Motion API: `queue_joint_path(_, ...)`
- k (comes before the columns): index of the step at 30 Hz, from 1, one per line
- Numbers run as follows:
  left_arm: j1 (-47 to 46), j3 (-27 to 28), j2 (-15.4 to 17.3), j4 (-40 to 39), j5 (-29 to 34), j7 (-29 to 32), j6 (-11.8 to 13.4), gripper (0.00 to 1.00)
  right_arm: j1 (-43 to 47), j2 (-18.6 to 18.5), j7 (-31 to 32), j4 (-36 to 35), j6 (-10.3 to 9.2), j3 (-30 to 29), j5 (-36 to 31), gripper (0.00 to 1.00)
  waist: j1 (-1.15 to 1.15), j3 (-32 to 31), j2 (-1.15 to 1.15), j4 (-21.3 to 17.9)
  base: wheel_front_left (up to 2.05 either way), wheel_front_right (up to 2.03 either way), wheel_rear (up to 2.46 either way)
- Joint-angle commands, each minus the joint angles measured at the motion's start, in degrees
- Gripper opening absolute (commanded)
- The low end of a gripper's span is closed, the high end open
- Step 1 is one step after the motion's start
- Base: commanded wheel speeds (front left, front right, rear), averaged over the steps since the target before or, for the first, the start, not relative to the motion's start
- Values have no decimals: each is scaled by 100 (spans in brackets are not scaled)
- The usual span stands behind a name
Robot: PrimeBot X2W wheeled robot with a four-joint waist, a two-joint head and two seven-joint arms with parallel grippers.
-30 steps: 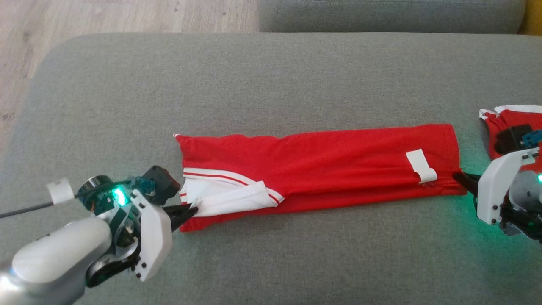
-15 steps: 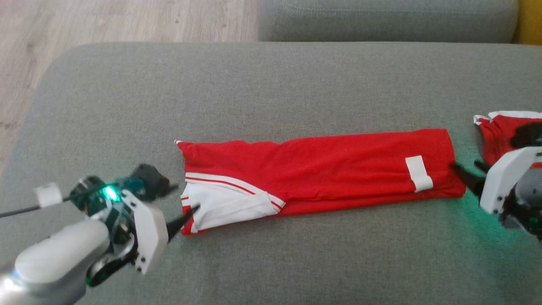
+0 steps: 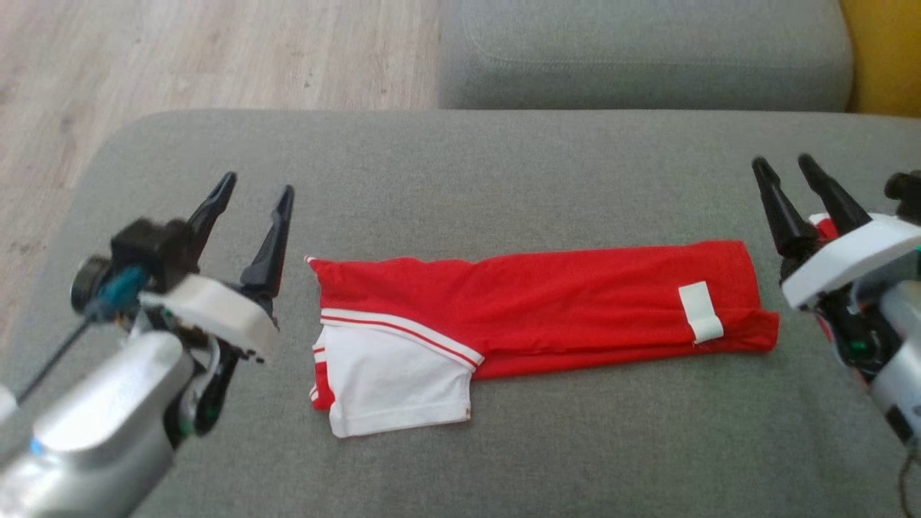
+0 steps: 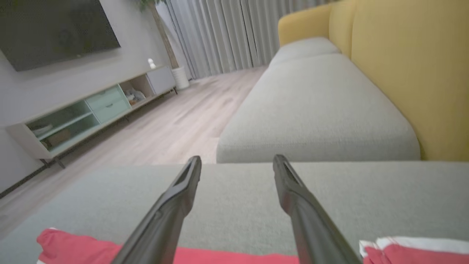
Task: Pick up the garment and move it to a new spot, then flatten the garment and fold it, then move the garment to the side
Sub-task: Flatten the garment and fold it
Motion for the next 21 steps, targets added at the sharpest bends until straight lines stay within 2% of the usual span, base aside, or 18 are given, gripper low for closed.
queue_joint_path(1,-147,334,151,-94,-35,-98,58,100,-67,-59,-103,-125,-4,-57,-60,100,1,-35,0,11,0,0,0)
queue_joint_path(5,264,758,-59,-229,-86,-407,376,100,183,327,-340,-218,-4,-532,-588,100,1,-112,0,41,0,0,0)
queue_joint_path(7,518,1049,-183,-319,-16,-447,518,100,329,556,-355,-404,-4,-1096,-1141,100,1,-129,0,43,0,0,0)
queue_joint_path(12,1463,2137,-759,-809,921,-455,752,100,1317,1508,-359,-1159,-4,-2658,-2723,100,1,-154,0,65,0,0,0)
queue_joint_path(14,1884,2422,-1028,-892,1302,-456,694,100,1743,1924,-359,-1420,-4,-3137,-3202,100,1,-166,0,85,0,0,0)
queue_joint_path(17,2406,2702,-1417,-863,1658,-456,455,100,2248,2385,-360,-1743,-4,-3536,-3816,100,1,-180,0,113,0,0,0)
queue_joint_path(21,2873,3133,-1834,-798,2270,-457,207,100,2723,2737,-360,-2008,-4,-3840,-4185,100,1,-196,0,147,0,0,0)
